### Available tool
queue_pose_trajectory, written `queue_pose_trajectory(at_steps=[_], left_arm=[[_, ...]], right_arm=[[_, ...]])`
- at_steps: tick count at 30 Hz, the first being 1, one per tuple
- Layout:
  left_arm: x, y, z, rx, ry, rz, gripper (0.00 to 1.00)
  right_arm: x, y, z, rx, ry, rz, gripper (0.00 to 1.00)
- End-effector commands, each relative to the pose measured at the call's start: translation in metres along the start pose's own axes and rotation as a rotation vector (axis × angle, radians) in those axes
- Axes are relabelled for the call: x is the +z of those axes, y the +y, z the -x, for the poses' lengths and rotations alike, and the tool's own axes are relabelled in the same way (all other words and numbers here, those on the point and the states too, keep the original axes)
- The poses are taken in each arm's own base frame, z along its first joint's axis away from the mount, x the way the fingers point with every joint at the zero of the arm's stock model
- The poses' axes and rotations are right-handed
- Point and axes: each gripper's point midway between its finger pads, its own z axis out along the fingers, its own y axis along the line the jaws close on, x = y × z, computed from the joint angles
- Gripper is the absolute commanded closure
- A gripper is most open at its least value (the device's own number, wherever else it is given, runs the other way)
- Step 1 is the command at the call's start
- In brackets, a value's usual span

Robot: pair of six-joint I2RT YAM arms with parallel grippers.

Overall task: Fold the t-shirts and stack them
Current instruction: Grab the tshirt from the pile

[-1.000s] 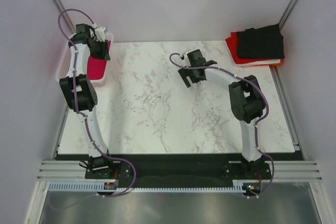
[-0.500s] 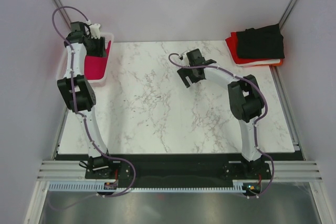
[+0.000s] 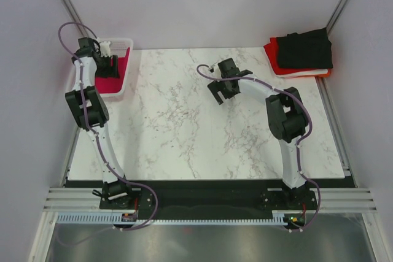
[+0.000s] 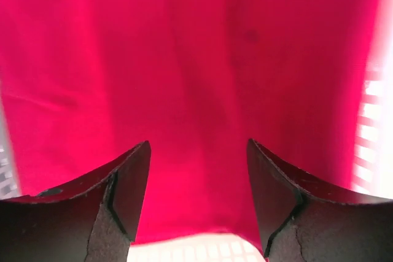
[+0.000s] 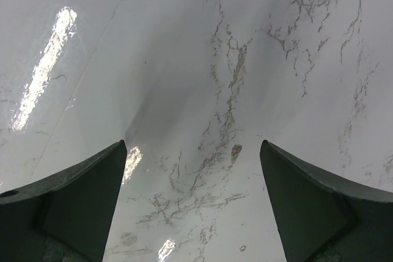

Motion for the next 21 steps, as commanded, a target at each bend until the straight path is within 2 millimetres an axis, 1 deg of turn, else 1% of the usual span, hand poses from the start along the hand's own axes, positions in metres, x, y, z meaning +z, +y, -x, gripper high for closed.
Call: queue_pose_trajectory(at_steps=[1,2,4,5,7,8,9,10,11,13,14,17,18,21], left_arm=[[0.018,0.012,-0.018,0.007,0.041,0.013,0.28],[0.024,0.017,-0.026,0.005,0.064,0.024,0.28],[0.030,0.019,-0.032,0.015,0.078,0.028,0.31],[0.035,0.020,-0.037,0.018,0.093,0.029,0.35],[0.041,0.020,-0.045,0.029,0.112,0.024,0.49],[0.044,0.020,-0.049,0.031,0.121,0.021,0.57],[0.044,0.020,-0.050,0.033,0.122,0.016,0.89],[0.044,0.019,-0.049,0.034,0.120,0.011,0.98],[0.043,0.018,-0.047,0.032,0.114,0.008,0.98],[0.032,0.017,-0.034,0.024,0.079,0.013,0.98],[0.024,0.017,-0.024,0.021,0.058,0.023,0.98],[-0.023,0.018,0.025,0.028,-0.073,0.067,0.98],[-0.057,0.018,0.056,0.042,-0.164,0.099,0.98],[-0.114,0.015,0.097,0.058,-0.294,0.145,0.98]], right_arm=[[0.000,-0.001,0.009,-0.018,-0.018,-0.001,0.02],[0.000,-0.001,0.009,-0.021,-0.017,-0.001,0.02],[0.002,-0.001,0.008,-0.024,-0.012,-0.003,0.02],[0.002,-0.002,0.009,-0.026,-0.012,-0.007,0.02],[0.005,-0.001,0.007,-0.026,-0.006,-0.007,0.02],[0.006,-0.002,0.007,-0.025,-0.004,-0.009,0.02],[0.008,-0.003,0.006,-0.025,-0.001,-0.011,0.02],[0.007,-0.002,0.008,-0.026,-0.004,-0.011,0.02],[0.007,-0.002,0.008,-0.026,-0.006,-0.010,0.02],[0.005,-0.003,0.010,-0.029,-0.009,-0.015,0.02],[0.004,-0.005,0.009,-0.029,-0.009,-0.018,0.02],[-0.005,-0.008,0.019,-0.032,-0.040,-0.030,0.02],[-0.010,-0.012,0.024,-0.031,-0.056,-0.051,0.02],[-0.015,-0.022,0.037,-0.018,-0.090,-0.099,0.02]])
